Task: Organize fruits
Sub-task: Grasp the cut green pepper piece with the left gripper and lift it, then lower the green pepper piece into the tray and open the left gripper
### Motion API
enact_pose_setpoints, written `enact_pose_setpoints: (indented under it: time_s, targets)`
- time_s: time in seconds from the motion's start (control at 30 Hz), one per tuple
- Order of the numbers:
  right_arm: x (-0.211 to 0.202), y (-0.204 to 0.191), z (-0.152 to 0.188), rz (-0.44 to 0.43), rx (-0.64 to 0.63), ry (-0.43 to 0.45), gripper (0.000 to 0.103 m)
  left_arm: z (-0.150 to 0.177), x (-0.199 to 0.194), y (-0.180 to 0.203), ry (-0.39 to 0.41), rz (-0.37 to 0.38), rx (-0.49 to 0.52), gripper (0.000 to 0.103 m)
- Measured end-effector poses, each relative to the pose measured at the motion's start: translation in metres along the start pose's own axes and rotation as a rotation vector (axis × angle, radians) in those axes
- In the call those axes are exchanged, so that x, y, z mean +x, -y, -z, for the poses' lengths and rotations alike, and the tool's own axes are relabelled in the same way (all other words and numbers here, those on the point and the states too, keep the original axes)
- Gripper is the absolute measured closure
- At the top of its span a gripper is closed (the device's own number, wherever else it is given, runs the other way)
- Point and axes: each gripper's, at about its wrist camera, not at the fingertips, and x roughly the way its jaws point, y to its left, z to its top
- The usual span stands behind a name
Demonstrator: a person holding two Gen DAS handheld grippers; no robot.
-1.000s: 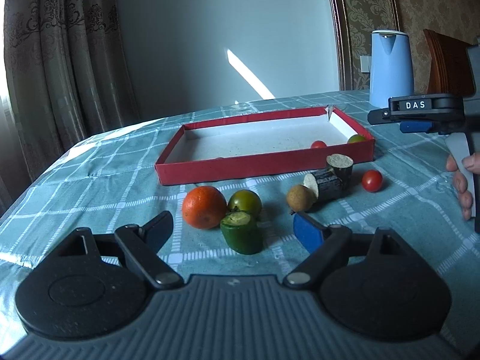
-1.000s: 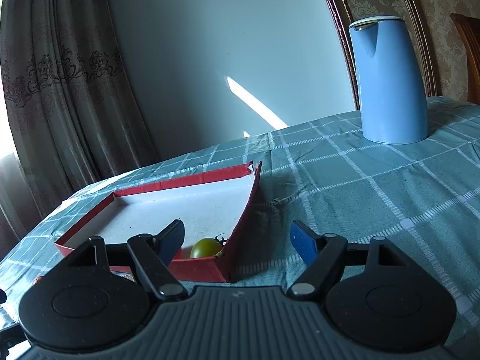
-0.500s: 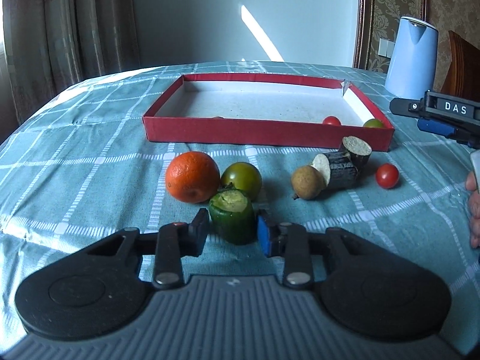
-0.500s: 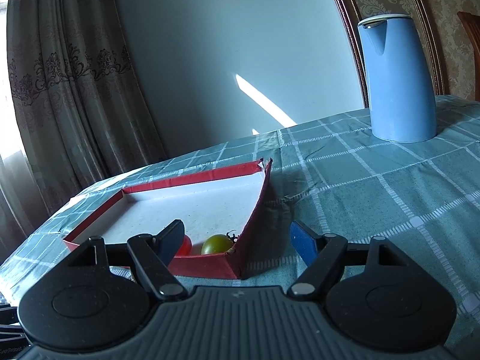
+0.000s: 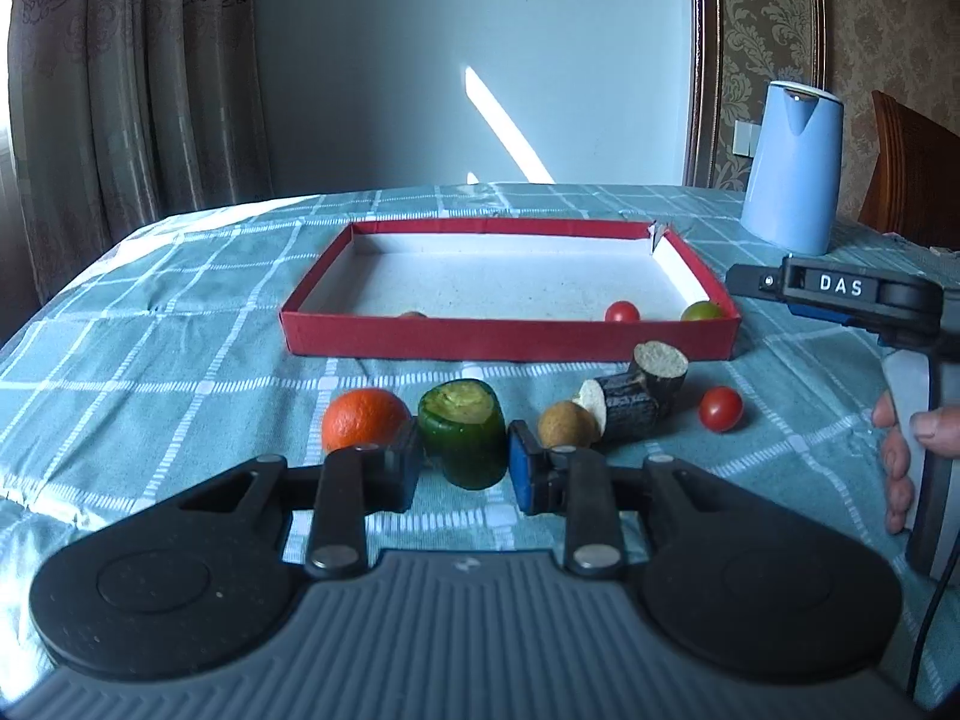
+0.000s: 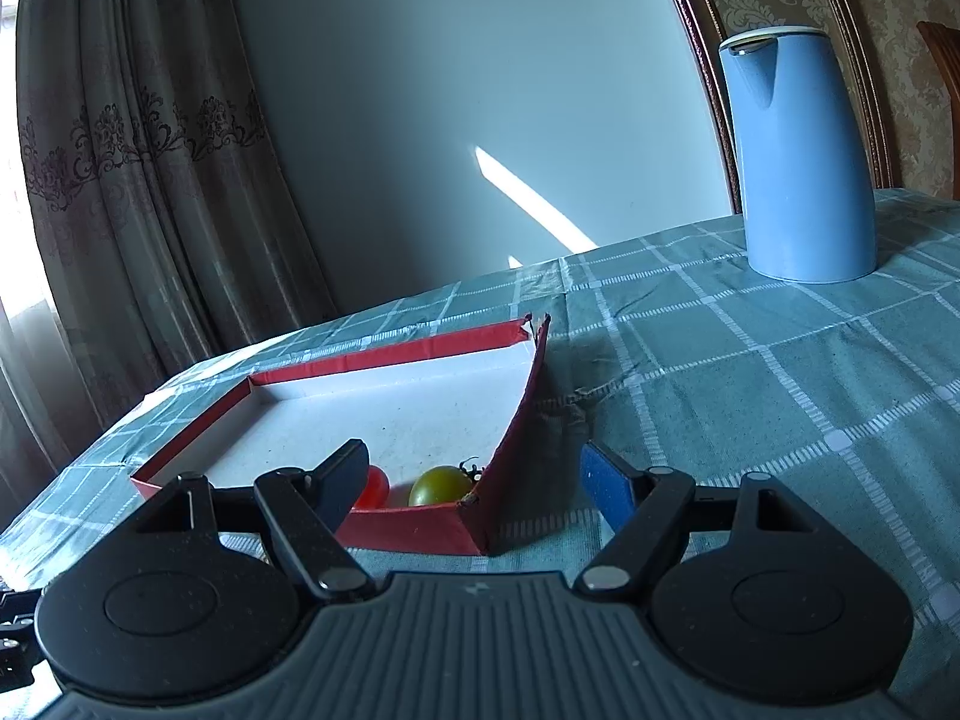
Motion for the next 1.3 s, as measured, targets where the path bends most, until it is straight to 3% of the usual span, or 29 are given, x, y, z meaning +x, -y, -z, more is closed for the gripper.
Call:
enact_pose_setpoints:
  time_s: [0.3, 0.47, 0.73, 0.87, 0.93, 1.13, 1.2, 1.3]
  targets:
    - [0.001, 0.001, -0.001, 0.005, 0.011, -0.004, 0.025, -0.055, 0.032, 0.011, 0.058, -0.02, 0.033, 0.076]
    - [0.003, 0.002, -0.001, 0.006, 0.014, -0.013, 0.025, -0.078, 0.076, 0.013, 0.022, -0.026, 0.021, 0.076]
    - [0.005, 0.001, 0.0, -0.008, 0.018, -0.033, 0.025, -0.071, 0.128, 0.002, -0.071, -0.034, -0.023, 0.074]
    - [0.005, 0.001, 0.0, -0.009, 0.021, -0.032, 0.025, -0.068, 0.124, 0.0, -0.052, -0.056, -0.021, 0.059]
    - [0.005, 0.001, 0.0, -0.008, 0.023, -0.036, 0.025, -0.069, 0.115, 0.0, -0.019, -0.052, -0.02, 0.043]
    - [0.003, 0.005, 0.0, -0.014, 0.041, -0.032, 0.025, -0.06, 0.075, -0.016, 0.018, -0.081, -0.044, 0.037]
    - [0.001, 0.005, 0.001, -0.028, 0.036, -0.036, 0.025, -0.053, 0.057, -0.029, 0.032, -0.115, -0.069, 0.017]
    - [-0.001, 0.001, 0.005, -0.068, 0.007, -0.067, 0.025, -0.035, 0.03, -0.053, 0.074, -0.181, -0.108, 0.007]
